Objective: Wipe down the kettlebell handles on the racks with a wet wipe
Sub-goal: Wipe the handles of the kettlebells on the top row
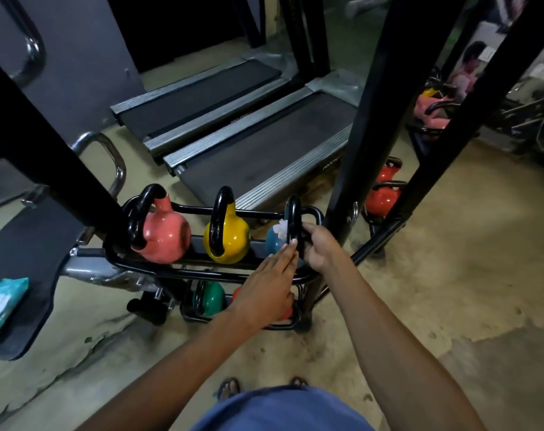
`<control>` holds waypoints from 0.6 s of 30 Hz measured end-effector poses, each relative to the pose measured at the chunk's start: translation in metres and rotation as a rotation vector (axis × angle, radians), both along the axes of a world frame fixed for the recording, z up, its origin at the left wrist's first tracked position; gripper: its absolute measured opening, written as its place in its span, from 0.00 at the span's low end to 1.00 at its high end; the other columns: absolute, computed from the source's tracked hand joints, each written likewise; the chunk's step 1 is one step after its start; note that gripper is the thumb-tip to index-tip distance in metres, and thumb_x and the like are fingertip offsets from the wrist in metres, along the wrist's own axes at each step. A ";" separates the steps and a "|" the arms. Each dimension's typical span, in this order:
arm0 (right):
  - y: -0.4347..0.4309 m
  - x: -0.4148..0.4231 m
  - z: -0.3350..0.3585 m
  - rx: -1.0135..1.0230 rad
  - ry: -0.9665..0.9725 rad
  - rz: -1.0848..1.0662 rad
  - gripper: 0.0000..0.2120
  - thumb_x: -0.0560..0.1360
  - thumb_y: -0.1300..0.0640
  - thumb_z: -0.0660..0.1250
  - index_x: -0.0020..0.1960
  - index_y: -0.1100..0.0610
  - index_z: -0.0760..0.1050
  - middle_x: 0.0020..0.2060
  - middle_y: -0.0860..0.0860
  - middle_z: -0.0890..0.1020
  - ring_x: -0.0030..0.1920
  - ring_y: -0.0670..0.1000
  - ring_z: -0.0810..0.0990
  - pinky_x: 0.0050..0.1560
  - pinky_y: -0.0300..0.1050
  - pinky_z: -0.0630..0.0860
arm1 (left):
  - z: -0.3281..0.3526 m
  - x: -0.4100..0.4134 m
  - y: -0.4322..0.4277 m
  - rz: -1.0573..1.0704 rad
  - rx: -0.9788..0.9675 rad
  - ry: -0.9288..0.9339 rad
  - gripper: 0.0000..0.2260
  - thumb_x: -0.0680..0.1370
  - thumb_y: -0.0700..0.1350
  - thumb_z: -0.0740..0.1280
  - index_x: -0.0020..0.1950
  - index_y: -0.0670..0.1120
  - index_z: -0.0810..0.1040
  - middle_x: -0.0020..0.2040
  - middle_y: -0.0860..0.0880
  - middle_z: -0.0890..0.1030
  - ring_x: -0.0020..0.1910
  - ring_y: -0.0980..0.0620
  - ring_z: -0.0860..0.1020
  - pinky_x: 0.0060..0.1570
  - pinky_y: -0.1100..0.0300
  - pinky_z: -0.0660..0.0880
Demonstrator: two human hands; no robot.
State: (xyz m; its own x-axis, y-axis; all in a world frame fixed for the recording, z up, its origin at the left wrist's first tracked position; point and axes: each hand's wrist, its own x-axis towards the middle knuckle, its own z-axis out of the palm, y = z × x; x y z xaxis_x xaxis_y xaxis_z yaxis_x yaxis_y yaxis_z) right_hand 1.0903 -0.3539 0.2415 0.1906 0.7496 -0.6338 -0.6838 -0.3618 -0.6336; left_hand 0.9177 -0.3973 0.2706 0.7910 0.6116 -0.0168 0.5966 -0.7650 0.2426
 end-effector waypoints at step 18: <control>-0.007 -0.014 0.019 0.350 -1.960 0.615 0.12 0.80 0.58 0.63 0.60 0.56 0.81 0.68 0.56 0.79 0.76 0.52 0.68 0.75 0.50 0.66 | -0.015 -0.020 0.001 -0.213 0.126 0.149 0.34 0.78 0.45 0.68 0.80 0.39 0.57 0.81 0.38 0.50 0.81 0.43 0.45 0.79 0.45 0.51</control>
State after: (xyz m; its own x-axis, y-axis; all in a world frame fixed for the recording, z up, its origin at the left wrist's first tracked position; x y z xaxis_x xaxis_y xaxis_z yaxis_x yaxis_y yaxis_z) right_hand 1.0766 -0.3604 0.2604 0.0175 0.9799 0.1985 0.9576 0.0407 -0.2853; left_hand 0.8976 -0.3963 0.2554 0.8965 0.4364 -0.0769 0.4410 -0.8955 0.0597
